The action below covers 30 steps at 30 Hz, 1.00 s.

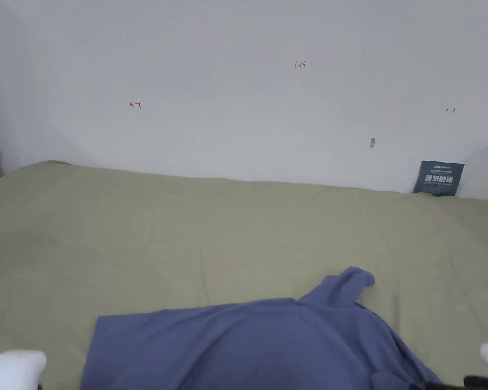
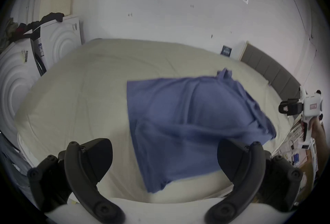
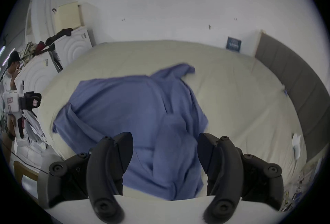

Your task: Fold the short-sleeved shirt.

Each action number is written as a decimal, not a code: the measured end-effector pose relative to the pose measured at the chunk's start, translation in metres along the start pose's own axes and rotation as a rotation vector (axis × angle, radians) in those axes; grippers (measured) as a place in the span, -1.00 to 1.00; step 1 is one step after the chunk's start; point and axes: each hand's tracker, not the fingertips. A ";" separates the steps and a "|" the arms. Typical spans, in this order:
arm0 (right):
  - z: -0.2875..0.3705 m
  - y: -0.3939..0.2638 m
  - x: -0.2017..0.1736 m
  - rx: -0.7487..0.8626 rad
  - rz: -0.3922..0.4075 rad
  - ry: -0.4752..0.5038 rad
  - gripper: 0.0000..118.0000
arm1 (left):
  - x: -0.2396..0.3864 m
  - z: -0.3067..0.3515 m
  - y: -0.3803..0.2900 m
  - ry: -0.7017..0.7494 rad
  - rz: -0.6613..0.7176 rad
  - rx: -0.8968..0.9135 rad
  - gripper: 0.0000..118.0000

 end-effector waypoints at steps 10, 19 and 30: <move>-0.078 0.078 -0.020 0.047 -0.024 0.120 -1.00 | -0.048 -0.067 0.069 0.221 0.031 0.106 -1.00; -0.131 0.103 -0.012 0.001 -0.041 0.190 -1.00 | -0.108 -0.206 0.083 0.224 0.214 -0.178 0.75; -0.165 0.112 0.030 -0.029 -0.007 0.135 -1.00 | -0.093 -0.261 0.079 0.334 0.120 -0.232 -0.11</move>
